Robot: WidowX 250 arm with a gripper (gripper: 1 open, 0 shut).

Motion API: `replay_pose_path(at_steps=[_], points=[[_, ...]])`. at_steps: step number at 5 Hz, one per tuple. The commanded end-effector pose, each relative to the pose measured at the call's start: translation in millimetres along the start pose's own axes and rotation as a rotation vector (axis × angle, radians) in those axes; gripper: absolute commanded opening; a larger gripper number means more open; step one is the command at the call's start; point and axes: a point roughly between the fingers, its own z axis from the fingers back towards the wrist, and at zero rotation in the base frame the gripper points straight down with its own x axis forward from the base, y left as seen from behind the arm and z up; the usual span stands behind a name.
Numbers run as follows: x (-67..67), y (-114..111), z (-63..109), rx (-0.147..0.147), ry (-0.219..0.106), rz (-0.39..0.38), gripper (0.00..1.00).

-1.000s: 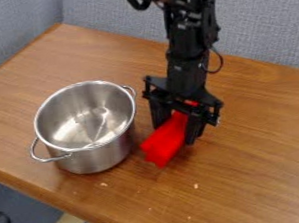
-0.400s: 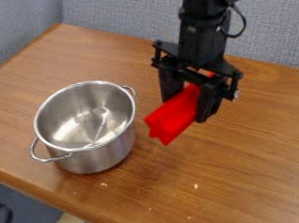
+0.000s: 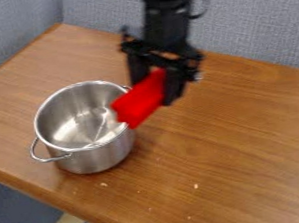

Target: Put the red object in the metal pot

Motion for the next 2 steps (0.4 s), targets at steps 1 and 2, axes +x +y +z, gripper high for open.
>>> replay_pose_path(at_steps=[1, 2], points=[[-18.3, 29, -3.9, 0.010, -0.088, 0.115, 0.00], [-33.9, 48, -7.4, 0.008, -0.117, 0.089, 0.00]])
